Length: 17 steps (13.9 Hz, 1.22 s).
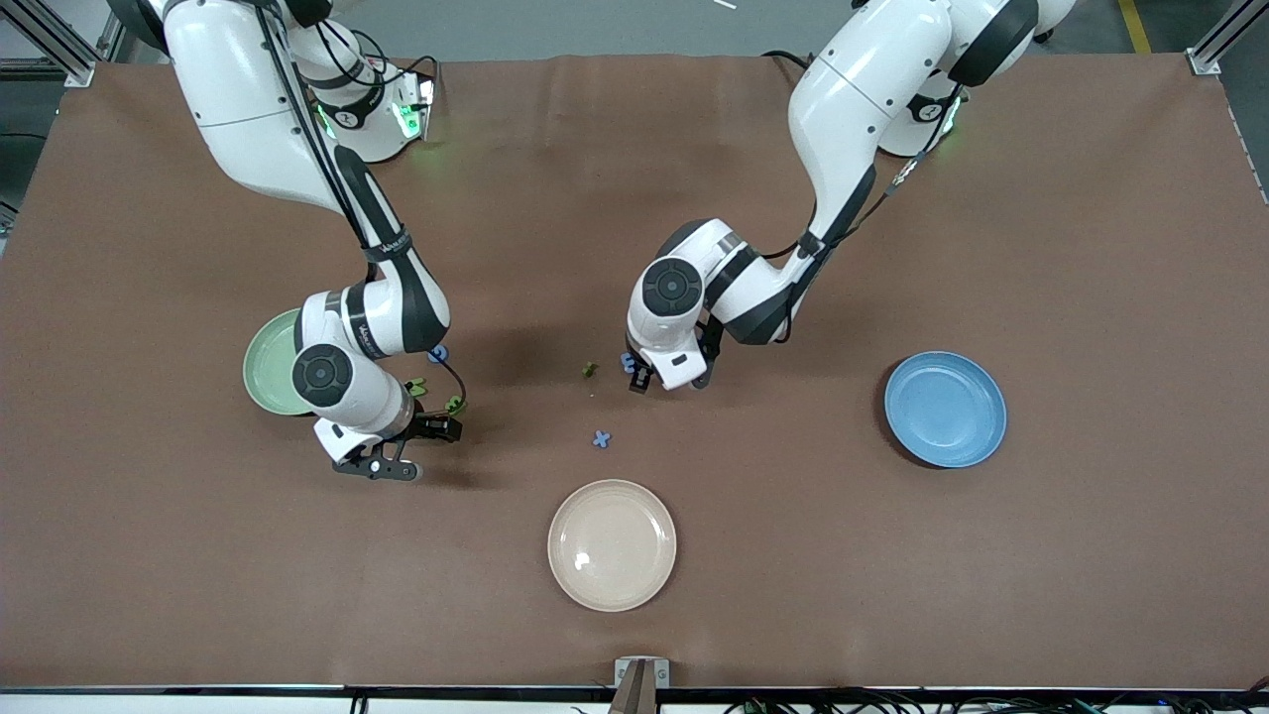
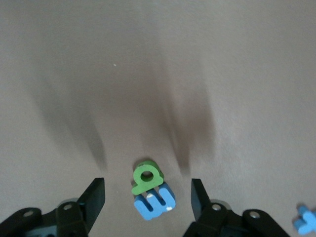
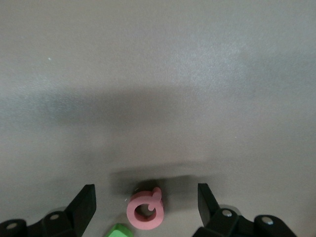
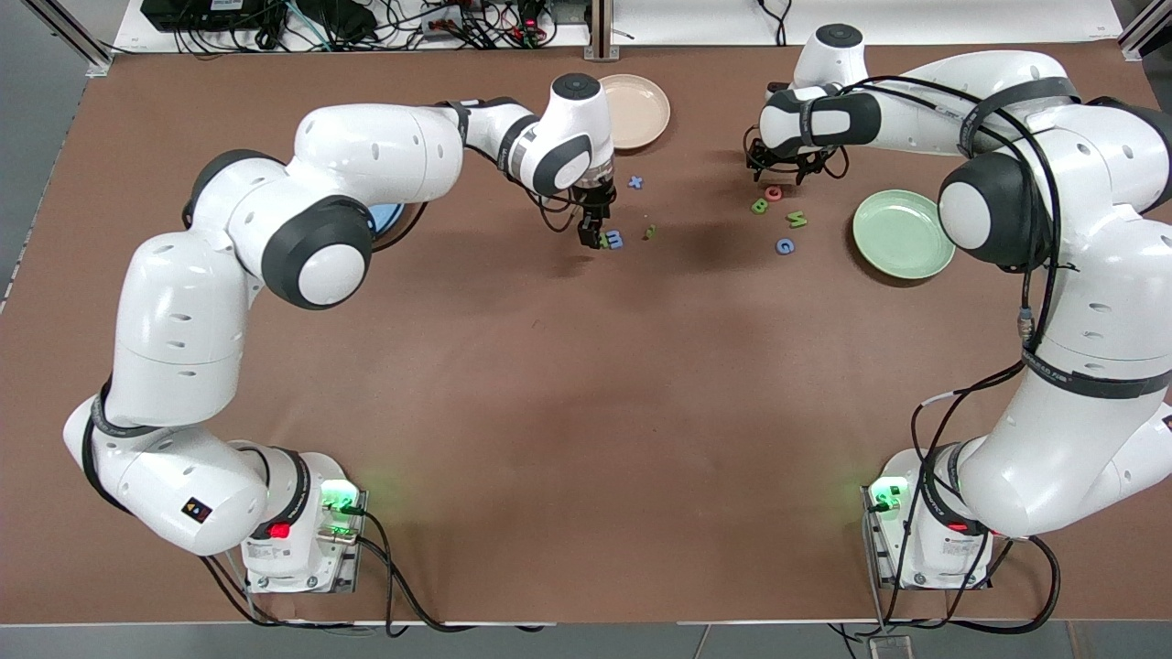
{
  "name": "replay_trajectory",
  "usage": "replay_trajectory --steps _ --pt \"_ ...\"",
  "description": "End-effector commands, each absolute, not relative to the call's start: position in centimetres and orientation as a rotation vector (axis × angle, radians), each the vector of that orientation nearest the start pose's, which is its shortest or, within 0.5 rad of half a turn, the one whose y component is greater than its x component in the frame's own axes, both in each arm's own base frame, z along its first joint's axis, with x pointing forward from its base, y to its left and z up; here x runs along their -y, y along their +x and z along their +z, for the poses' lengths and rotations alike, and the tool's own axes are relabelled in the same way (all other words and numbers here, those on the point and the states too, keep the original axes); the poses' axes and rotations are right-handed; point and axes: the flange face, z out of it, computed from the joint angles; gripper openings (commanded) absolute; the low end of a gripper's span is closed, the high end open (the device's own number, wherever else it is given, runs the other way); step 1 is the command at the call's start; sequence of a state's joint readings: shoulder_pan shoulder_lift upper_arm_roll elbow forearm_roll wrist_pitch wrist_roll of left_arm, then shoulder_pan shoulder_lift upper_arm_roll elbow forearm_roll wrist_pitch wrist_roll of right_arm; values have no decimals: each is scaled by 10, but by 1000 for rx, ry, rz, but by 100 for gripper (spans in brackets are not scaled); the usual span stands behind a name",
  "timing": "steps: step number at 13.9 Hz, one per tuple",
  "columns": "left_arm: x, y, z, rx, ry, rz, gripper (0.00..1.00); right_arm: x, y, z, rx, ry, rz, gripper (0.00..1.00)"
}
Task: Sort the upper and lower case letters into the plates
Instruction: 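Carry the pink a to the green plate while the left carries q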
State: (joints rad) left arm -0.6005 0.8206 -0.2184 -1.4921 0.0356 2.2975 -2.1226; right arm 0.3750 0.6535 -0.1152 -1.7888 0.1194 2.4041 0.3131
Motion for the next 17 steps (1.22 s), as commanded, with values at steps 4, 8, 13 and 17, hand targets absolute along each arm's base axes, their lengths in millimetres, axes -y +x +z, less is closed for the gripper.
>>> replay_trajectory --steps 4,8,13,17 --pt "515 503 183 2056 -2366 123 74 -176 624 180 -221 -3117 76 73" --pt "516 500 176 2045 -2363 121 72 -179 616 173 -225 -3108 107 65" --pt "517 499 169 2040 -2361 122 66 -176 611 170 -231 -3102 136 54" --pt "517 498 166 2035 -2360 125 57 -175 612 170 -229 -3102 131 32"
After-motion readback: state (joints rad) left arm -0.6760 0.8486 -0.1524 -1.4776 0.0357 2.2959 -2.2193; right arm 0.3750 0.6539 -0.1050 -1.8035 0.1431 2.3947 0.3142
